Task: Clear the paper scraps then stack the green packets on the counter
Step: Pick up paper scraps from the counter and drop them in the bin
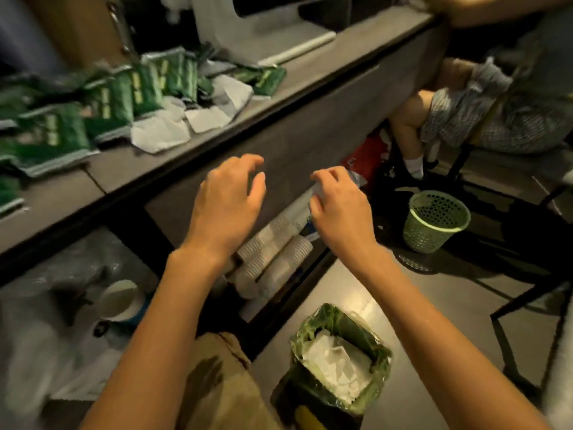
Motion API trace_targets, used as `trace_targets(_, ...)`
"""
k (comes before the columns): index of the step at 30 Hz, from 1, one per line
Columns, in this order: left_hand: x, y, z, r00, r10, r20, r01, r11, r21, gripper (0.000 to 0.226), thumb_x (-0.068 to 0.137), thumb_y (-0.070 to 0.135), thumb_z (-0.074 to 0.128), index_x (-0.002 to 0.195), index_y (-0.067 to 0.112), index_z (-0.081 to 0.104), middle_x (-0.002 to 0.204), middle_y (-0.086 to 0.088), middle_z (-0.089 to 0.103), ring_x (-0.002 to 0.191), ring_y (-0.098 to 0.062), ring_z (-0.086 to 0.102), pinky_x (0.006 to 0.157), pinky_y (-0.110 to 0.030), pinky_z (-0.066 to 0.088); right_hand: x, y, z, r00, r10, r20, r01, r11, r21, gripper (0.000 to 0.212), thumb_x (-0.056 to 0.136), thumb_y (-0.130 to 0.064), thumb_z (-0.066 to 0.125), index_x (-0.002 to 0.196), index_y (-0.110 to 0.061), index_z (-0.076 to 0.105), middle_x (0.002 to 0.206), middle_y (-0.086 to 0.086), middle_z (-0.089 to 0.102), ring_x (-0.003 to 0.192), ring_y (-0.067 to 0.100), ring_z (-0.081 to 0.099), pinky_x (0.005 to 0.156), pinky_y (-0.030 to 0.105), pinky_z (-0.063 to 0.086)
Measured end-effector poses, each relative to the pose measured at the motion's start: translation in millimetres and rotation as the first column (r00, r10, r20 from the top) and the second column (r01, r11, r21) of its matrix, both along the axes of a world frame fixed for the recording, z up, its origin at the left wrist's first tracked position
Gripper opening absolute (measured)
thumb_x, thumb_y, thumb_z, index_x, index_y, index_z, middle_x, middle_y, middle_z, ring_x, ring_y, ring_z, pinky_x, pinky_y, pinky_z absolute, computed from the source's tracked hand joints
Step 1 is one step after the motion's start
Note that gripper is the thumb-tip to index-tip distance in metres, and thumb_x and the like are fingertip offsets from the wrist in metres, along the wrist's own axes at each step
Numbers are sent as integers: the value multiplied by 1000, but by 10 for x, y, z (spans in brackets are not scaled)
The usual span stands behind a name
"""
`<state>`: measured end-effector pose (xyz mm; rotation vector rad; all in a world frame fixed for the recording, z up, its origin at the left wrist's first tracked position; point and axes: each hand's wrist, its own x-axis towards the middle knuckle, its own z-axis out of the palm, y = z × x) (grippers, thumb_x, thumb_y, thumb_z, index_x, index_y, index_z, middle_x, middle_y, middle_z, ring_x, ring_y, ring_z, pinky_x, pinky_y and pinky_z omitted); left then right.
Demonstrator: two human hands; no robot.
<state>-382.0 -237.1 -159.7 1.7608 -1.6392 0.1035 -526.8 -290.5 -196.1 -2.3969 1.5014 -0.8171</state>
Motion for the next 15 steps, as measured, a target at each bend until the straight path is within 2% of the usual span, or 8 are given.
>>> trace_targets(4,336,112,572,996,92,9,-88,978,-189,24,92,12,53,112,6,64,104,-10,68,90,-23,64,82,-30,48,422,-27,586,992,96,83,-86,990,-115,28,90,-13,49,116,-6,56,121,13,51,103,35,54,82,40,41)
trace_targets(6,524,100,702,989,147,26,-139,970,-199,23,90,8,54,110,5,65,104,-13,68,92,-26,64,84,-34,47,645,-75,762,989,131,68,-121,982,-142,28,91,-14,48,118,-7,55,122,12,50,105,33,53,83,38,40)
trace_targets(10,851,-65,705,970,234,71,-233,972,-29,28,89,4,53,114,5,64,114,-16,64,104,-31,59,90,-37,43,1040,-291,899,979,200,50,-193,974,-122,29,93,-14,47,120,-5,55,124,13,50,107,33,53,84,39,41)
trace_targets(13,989,-174,640,965,241,105,-255,957,141,38,90,4,53,128,8,54,127,-15,54,117,-29,50,97,-33,35,1259,-528,880,970,230,-81,-235,970,-57,38,95,-20,47,131,-9,51,137,13,42,120,35,45,95,41,40)
trace_targets(15,1054,-217,603,972,222,77,-234,941,243,50,90,9,56,138,13,44,131,-12,47,123,-27,42,100,-32,31,1358,-668,856,956,232,-177,-238,971,-14,42,96,-27,46,136,-14,48,144,13,35,127,36,38,101,42,36)
